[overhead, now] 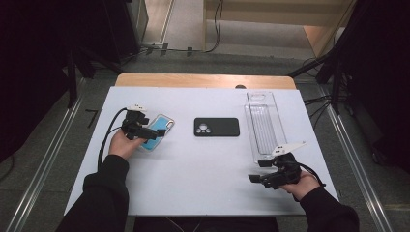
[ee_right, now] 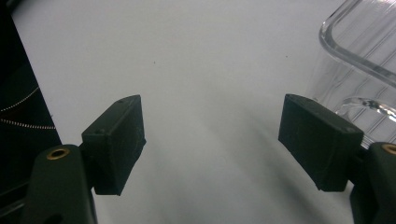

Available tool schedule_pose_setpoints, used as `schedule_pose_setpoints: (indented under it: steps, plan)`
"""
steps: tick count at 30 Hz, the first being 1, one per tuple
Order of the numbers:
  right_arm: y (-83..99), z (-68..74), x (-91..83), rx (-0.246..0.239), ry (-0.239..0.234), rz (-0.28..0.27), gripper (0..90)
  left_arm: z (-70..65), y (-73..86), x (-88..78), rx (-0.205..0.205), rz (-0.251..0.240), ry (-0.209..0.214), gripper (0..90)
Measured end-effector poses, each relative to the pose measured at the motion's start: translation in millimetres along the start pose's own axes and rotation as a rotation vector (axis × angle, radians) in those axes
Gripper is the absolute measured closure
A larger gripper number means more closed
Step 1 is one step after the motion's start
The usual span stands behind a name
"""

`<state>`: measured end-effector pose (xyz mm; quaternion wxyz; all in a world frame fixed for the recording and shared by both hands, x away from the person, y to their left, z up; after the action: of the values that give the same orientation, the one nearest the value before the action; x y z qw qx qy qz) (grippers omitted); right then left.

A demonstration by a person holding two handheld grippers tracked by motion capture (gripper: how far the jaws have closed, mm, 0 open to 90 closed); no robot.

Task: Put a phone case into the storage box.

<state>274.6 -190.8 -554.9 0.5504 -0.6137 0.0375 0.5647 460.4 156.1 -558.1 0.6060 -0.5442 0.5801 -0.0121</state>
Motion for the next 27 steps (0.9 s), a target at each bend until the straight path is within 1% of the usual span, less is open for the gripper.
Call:
schedule_pose_setpoints:
  steps: [2, 6, 8, 9, 12, 14, 15, 16, 18, 21, 25, 27]
  plan:
    - [0.2, -0.1, -0.4, 0.004, 0.001, 0.001, 20.7, 2.5, 3.5, 1.9, -0.004, 0.010, -0.013, 1.1]
    - [-0.1, 0.0, -0.1, 0.001, 0.000, -0.001, 20.7, 4.5, 7.4, 3.7, -0.012, 0.019, -0.011, 1.1]
    - [-0.1, 0.2, -0.1, -0.001, 0.000, -0.001, 20.7, 6.4, 11.4, 5.8, -0.013, 0.034, -0.015, 1.0]
    - [-0.1, 0.2, -0.1, -0.001, 0.000, -0.001, 20.7, 6.6, 11.6, 5.9, -0.009, 0.026, -0.015, 1.0]
    - [0.2, 0.0, -0.2, 0.001, 0.002, 0.001, 20.7, 6.4, 11.9, 6.1, -0.009, 0.023, -0.020, 1.0]
    - [0.2, 0.0, -0.2, 0.001, 0.001, 0.001, 20.7, 5.9, 12.6, 7.1, 0.002, 0.025, -0.034, 1.0]
    - [0.3, -0.1, -0.1, 0.001, 0.002, 0.003, 20.7, 5.8, 13.4, 8.0, 0.017, 0.031, -0.052, 1.0]
    - [0.4, 0.0, -0.1, 0.001, 0.002, 0.003, 20.7, 5.8, 13.4, 8.0, 0.017, 0.031, -0.052, 1.0]
    - [0.3, 0.0, 0.0, 0.000, 0.003, 0.002, 20.7, 5.6, 14.5, 9.0, 0.039, 0.039, -0.077, 1.0]
    - [0.1, -0.2, -0.1, -0.001, 0.005, 0.000, 20.7, 4.9, 15.3, 10.3, 0.049, 0.047, -0.101, 1.1]
    - [0.3, -0.5, -0.2, -0.001, 0.008, 0.002, 20.7, 4.2, 16.2, 12.0, 0.066, 0.052, -0.124, 1.1]
    - [0.2, -0.2, 0.0, -0.002, 0.007, 0.001, 20.7, 4.2, 16.8, 12.9, 0.084, 0.055, -0.144, 1.1]
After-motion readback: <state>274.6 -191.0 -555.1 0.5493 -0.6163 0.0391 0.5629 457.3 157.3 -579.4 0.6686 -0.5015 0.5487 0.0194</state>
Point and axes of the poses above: each handheld gripper's, and its own axes: x roughly forward along the jaws, y roughly out of its underside, z roughly to its left, the point moved 10 cm from there along x, roughly forward along the jaws, and after that the axes turned 6 degrees about y, right-handed, at the moved point
